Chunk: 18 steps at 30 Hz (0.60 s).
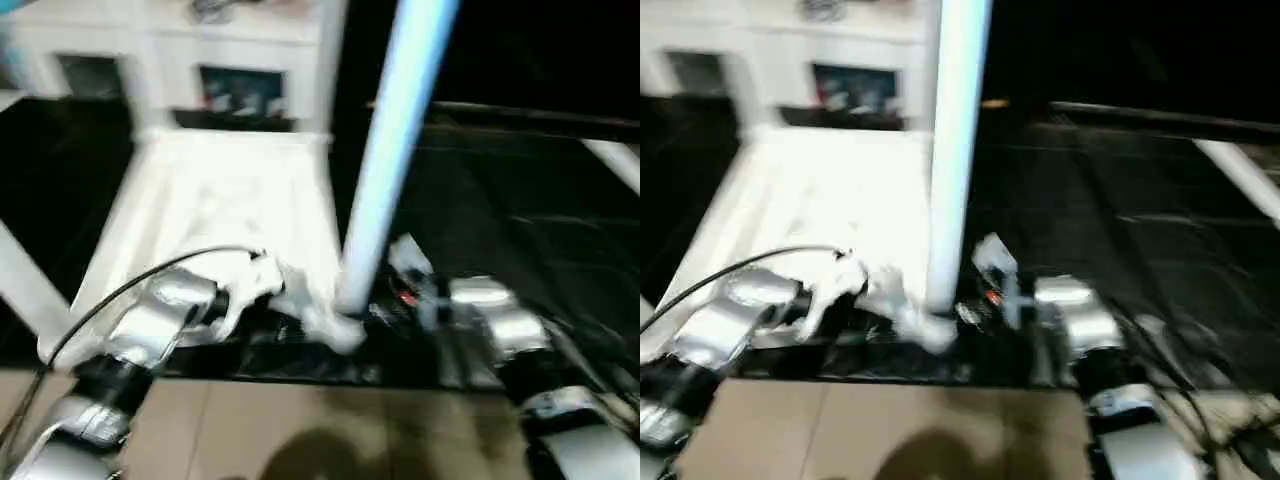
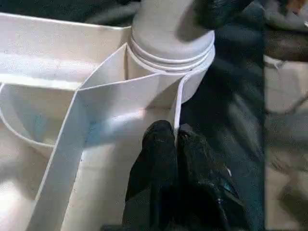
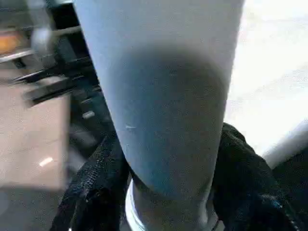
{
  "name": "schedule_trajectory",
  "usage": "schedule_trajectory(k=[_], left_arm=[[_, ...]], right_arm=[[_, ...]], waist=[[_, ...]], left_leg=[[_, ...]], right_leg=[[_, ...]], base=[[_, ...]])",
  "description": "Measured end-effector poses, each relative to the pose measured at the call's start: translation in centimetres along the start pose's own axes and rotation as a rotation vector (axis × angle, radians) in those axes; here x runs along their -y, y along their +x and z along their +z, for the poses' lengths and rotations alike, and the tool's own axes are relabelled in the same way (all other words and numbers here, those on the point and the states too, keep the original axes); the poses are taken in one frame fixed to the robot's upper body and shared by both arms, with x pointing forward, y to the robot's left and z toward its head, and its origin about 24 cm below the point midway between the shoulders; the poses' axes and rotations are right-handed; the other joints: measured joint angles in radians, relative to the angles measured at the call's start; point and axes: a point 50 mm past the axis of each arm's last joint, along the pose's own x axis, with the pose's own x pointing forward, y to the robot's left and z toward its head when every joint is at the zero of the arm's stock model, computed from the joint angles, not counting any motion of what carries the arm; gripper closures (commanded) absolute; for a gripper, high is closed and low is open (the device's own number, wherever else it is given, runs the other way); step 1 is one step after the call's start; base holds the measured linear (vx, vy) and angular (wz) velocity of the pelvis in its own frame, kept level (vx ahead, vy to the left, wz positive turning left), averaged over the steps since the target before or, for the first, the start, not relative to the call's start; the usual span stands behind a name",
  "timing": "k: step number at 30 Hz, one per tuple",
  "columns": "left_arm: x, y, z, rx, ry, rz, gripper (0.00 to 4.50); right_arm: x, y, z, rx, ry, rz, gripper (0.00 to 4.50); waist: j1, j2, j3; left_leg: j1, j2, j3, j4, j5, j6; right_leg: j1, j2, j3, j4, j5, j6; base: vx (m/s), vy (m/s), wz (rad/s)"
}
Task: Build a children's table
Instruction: Rotate leg to tighten
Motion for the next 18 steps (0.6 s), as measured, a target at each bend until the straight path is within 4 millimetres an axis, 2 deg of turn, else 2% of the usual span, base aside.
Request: schedule_trajectory(k=[1,2,3,4,5,6,7,8,11,13,16,18], left_arm=[[-0.3,0.4,0.1,0.009,-0.038,0.044,4.5],[-0.8,0.8,0.2,0.016,-0.082,0.1,4.5],[-1.0,1.0,0.3,0.026,-0.105,0.136,4.5],[-1.2,1.3,0.6,0.03,-0.118,0.167,4.5],[-1.3,1.8,0.9,0.029,-0.129,0.21,4.5],[-1.5,2.0,1.2,0.037,-0.138,0.246,4.5],[-1.6,2.3,1.3,0.045,-0.158,0.278,4.5],[-1.7,2.7,1.6,0.056,-0.175,0.305,4.5],[-1.6,3.3,2.3,0.072,-0.186,0.34,4.5],[-1.7,3.3,2.4,0.073,-0.186,0.348,4.5],[-1.9,2.9,2.3,0.073,-0.189,0.362,4.5],[-2.0,2.7,2.3,0.073,-0.182,0.36,4.5]], right_arm=[[0.2,0.6,0.1,0.015,0.022,-0.08,2.46],[0.4,1.6,0.3,0.029,0.048,-0.178,2.46],[0.6,2.2,0.6,0.035,0.057,-0.236,2.47],[0.7,2.7,0.7,0.047,0.077,-0.293,2.47],[0.9,3.3,0.9,0.054,0.096,-0.365,2.47],[1.0,3.9,1.3,0.054,0.101,-0.412,2.47],[1.0,4.3,1.5,0.055,0.108,-0.459,2.47],[1.1,4.6,1.8,0.059,0.113,-0.504,2.47],[1.4,4.7,2.2,0.083,0.138,-0.558,2.47],[1.4,4.8,2.3,0.094,0.15,-0.569,1.94],[1.1,5.3,2.5,0.122,0.18,-0.562,1.78],[1.0,5.4,2.5,0.132,0.183,-0.552,1.44]], waist=[[-0.015,0.01,0.0],[-0.037,0.029,0.003],[-0.051,0.041,0.006],[-0.05,0.046,0.009],[-0.05,0.026,0.004],[-0.048,0.008,-0.001],[-0.043,0.013,-0.002],[-0.033,0.02,-0.005],[-0.021,0.023,-0.009],[-0.02,0.025,-0.01],[-0.023,0.025,-0.01],[-0.022,0.025,-0.01]], left_leg=[[0.001,0.001,-0.01,0.0,0.0,0.0],[-0.001,0.009,-0.025,0.0,-0.001,0.001],[-0.011,0.014,-0.038,0.0,-0.001,0.001],[-0.018,0.014,-0.041,0.004,-0.001,0.0],[-0.015,0.002,-0.027,0.005,-0.001,0.0],[-0.008,-0.009,-0.025,0.003,-0.001,0.0],[-0.01,-0.018,-0.034,0.0,-0.002,-0.002],[-0.022,-0.022,-0.04,-0.004,-0.003,-0.003],[-0.032,-0.017,-0.041,-0.013,0.013,-0.013],[-0.034,-0.013,-0.04,-0.011,0.015,-0.014],[-0.034,-0.011,-0.039,-0.012,0.015,-0.014],[-0.033,-0.011,-0.038,-0.016,0.015,-0.014]], right_leg=[[0.007,-0.001,-0.019,-0.017,0.0,0.0],[0.024,-0.002,-0.052,-0.044,0.0,0.0],[0.037,-0.004,-0.071,-0.041,-0.012,0.007],[0.032,-0.004,-0.053,-0.003,-0.041,-0.003],[0.035,-0.015,-0.008,0.038,-0.05,-0.002],[0.025,-0.018,0.01,0.051,-0.045,0.015],[0.018,-0.019,0.012,0.05,-0.045,0.016],[0.008,-0.019,0.011,0.05,-0.045,0.016],[-0.005,-0.012,0.011,0.049,-0.041,0.011],[-0.006,-0.006,0.015,0.048,-0.038,0.007],[-0.007,-0.001,0.02,0.047,-0.034,0.001],[-0.007,0.0,0.02,0.044,-0.034,0.001]], base=[[-0.071,0.037,-0.14],[-0.071,0.037,-0.14],[-0.113,0.065,-0.25],[-0.111,0.03,-0.1],[-0.111,0.03,-0.1],[0.0,0.0,0.0],[0.025,-0.054,-0.25],[0.025,-0.054,-0.25],[0.001,-0.01,-0.08],[0.0,0.0,0.0],[0.0,0.0,0.0],[0.0,0.0,0.0]])
